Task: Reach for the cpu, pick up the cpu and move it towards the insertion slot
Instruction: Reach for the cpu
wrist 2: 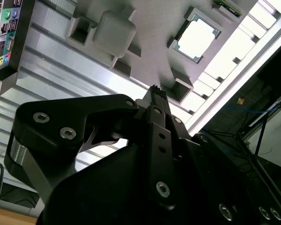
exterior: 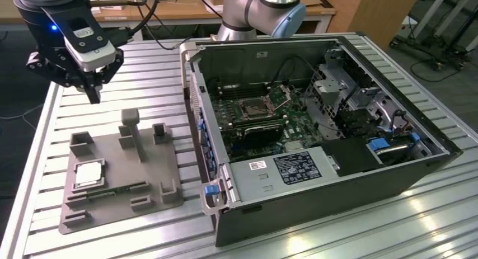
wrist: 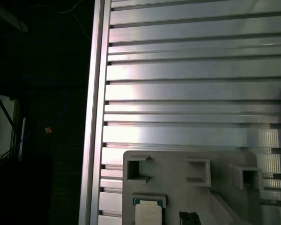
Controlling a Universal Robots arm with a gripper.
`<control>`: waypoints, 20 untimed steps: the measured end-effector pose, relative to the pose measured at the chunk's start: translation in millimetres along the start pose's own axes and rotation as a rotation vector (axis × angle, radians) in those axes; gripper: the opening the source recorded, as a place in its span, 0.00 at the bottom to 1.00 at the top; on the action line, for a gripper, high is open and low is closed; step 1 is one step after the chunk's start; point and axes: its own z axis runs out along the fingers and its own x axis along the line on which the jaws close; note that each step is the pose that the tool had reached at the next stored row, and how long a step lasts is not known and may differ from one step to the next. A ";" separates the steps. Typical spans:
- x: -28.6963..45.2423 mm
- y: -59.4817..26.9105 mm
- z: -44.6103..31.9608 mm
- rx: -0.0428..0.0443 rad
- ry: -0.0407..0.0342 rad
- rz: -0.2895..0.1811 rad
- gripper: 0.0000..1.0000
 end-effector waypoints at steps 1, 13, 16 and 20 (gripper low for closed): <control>0.0 0.0 0.5 0.0000 0.0000 0.000 0.11; 0.2 -0.2 2.8 -0.0001 -0.0002 0.000 0.11; 1.2 -0.9 3.5 0.0000 -0.0001 0.000 0.11; 5.1 -6.5 4.6 0.0000 0.0000 -0.001 0.11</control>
